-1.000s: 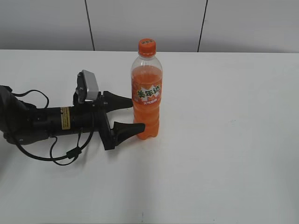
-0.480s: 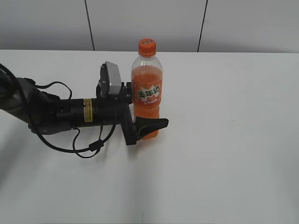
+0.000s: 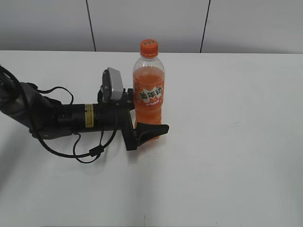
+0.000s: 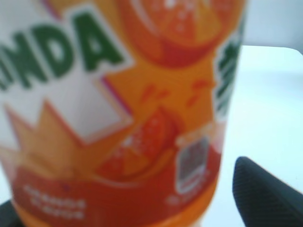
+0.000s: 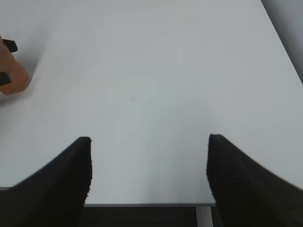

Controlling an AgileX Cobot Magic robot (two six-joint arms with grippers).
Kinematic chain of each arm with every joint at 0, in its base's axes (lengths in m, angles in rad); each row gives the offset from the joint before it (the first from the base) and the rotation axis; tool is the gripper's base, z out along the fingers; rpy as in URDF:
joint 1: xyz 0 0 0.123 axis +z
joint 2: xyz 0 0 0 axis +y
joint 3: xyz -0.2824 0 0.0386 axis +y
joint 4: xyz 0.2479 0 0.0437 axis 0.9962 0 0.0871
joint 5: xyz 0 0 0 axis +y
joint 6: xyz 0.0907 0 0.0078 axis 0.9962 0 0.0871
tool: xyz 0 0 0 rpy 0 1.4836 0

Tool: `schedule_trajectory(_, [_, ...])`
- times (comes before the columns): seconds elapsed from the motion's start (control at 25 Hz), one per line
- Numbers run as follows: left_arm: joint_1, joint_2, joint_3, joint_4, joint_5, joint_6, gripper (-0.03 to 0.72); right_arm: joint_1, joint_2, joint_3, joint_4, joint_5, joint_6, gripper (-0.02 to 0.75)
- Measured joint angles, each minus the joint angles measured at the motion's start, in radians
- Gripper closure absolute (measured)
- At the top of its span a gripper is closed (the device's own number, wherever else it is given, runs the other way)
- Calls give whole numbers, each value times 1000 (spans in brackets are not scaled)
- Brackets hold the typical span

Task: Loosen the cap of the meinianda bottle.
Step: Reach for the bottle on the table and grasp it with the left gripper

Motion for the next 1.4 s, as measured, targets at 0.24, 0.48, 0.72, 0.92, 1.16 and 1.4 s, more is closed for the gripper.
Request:
schedule_trajectory(0.24, [38, 0, 0, 9, -10, -34, 97, 0, 0, 0, 0, 0, 0, 172])
schedule_trajectory(0.48, [37, 0, 0, 14, -14, -37, 97, 0, 0, 0, 0, 0, 0, 172])
schedule_trajectory(0.72, [37, 0, 0, 14, -14, -37, 97, 0, 0, 0, 0, 0, 0, 172])
schedule_trajectory(0.92, [37, 0, 0, 10, -14, -37, 101, 0, 0, 0, 0, 0, 0, 172])
schedule_trajectory(1.16, [37, 0, 0, 0, -15, -38, 237, 0, 0, 0, 0, 0, 0, 172])
schedule_trajectory(1.4, [37, 0, 0, 6, -13, -38, 283, 0, 0, 0, 0, 0, 0, 172])
